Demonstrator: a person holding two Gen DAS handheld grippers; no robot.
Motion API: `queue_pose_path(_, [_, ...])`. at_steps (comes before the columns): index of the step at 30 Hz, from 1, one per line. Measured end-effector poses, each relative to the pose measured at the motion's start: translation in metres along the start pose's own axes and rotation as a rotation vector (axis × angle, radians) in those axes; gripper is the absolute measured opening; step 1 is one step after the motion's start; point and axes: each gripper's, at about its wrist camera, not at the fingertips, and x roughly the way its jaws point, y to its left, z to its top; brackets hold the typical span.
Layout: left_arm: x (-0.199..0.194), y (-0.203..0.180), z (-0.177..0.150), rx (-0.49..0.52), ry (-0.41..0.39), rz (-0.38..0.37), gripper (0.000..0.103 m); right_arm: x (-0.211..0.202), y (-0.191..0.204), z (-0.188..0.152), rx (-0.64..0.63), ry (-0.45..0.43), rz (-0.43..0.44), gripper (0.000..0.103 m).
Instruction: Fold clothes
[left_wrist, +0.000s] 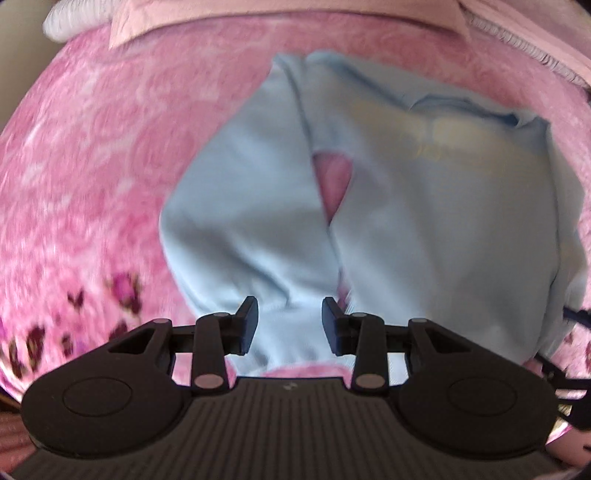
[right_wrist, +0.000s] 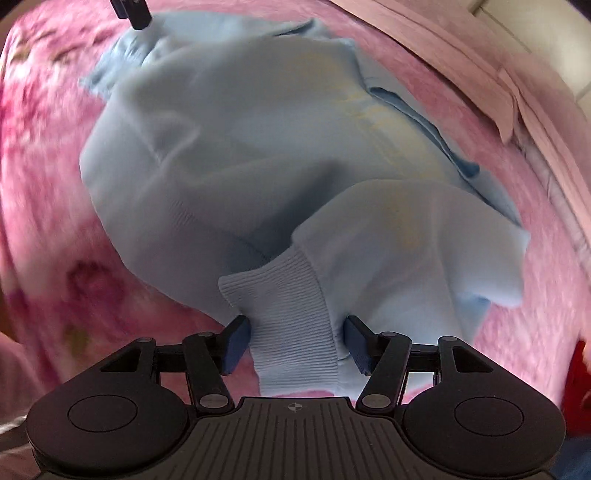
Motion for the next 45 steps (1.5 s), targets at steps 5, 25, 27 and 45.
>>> queue_pose_path(5, [0.008, 0.011, -0.023, -0.02, 0.017, 0.017, 0.034, -0.009, -0.029, -0.011, 0.159, -0.051, 0.08, 0.011])
queue_pose_path(25, [0.07, -0.019, -0.023, 0.185, -0.039, 0.03, 0.015, -0.117, -0.265, -0.188, 1.625, 0.047, -0.429, 0.073])
queue_pose_path(27, [0.061, -0.009, -0.017, 0.182, -0.084, 0.066, 0.009, -0.1, -0.247, -0.179, 1.588, 0.085, -0.354, 0.073])
queue_pose_path(45, [0.027, 0.111, 0.12, -0.048, -0.32, 0.613, 0.035, -0.019, -0.243, -0.035, 0.709, 0.014, -0.297, 0.073])
